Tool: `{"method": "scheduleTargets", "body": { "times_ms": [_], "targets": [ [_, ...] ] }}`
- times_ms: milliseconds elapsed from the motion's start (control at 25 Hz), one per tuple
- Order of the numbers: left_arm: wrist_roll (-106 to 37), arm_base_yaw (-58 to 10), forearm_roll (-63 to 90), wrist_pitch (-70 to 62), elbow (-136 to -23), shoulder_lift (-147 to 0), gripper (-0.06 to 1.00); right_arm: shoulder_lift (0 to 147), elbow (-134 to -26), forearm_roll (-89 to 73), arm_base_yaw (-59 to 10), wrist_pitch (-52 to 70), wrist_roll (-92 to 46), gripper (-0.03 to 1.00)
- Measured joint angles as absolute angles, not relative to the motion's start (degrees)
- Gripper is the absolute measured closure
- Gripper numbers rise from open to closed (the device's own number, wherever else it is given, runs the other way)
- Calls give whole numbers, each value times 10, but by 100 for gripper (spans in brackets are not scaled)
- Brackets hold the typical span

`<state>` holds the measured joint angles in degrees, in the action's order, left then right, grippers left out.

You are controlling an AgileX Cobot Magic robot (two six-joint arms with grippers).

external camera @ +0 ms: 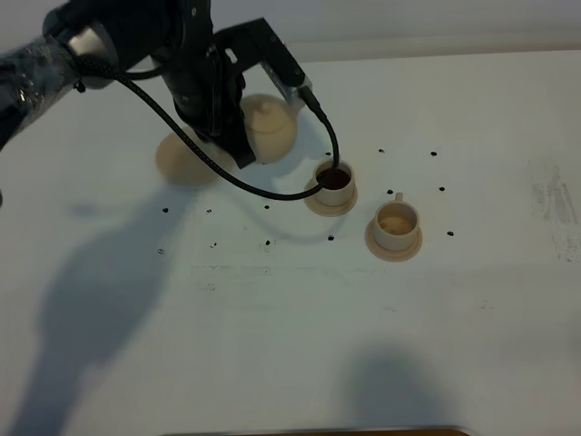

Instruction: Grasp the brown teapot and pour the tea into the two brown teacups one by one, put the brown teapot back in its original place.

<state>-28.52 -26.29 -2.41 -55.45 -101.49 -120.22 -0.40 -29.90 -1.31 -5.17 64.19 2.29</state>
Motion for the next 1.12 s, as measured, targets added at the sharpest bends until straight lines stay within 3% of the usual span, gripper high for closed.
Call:
{"method": "scheduleTargets", "body": {
  "times_ms": [400, 760, 1120],
  "targets": [
    [-245, -263, 3, -459, -931, -1214, 86, -4, -299, -13, -52, 642, 23, 53],
    [-243, -262, 5, -454, -926, -1238, 86, -4, -299, -13, -52, 642, 23, 53],
    [-323, -290, -13, -481, -925, -1144, 86, -4, -299, -13, -52, 642, 23, 53]
  ]
}}
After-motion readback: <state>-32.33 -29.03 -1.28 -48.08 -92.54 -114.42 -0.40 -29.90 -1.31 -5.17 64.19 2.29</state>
